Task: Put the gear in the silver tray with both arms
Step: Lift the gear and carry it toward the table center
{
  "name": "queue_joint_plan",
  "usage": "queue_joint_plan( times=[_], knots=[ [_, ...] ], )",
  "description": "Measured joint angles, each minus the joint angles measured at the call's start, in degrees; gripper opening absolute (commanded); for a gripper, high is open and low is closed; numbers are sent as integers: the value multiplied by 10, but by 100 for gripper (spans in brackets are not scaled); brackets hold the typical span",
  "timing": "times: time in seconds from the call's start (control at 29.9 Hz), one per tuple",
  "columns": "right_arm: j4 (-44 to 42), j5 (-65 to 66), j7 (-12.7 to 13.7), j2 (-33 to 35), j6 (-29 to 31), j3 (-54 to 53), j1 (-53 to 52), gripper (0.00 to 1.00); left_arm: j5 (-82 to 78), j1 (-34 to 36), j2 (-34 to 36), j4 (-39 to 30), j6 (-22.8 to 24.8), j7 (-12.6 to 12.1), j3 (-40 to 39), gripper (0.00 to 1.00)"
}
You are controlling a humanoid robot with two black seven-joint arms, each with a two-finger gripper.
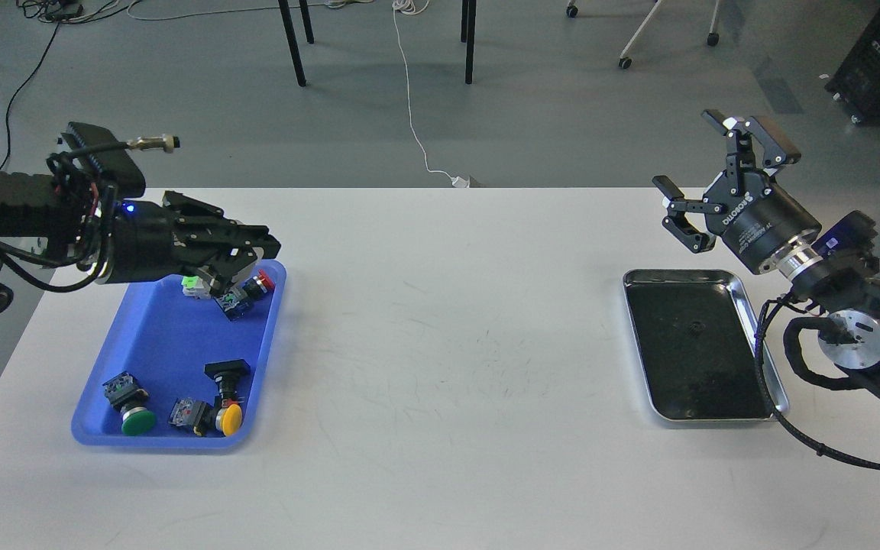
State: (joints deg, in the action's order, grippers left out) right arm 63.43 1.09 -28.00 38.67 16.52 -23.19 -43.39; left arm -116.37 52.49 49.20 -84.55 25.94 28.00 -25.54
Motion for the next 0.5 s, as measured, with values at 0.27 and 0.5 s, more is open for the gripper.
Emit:
queue_joint_plan(
  times=[0.27, 0.5],
  knots=[
    [-17, -1, 0, -4, -1, 41, -103, 99, -79, 44, -194, 13, 21, 0, 19, 14],
    [-27, -1, 0, -54, -1, 101, -194, 99, -86, 67, -318, 68, 21, 0, 93, 14]
  ],
)
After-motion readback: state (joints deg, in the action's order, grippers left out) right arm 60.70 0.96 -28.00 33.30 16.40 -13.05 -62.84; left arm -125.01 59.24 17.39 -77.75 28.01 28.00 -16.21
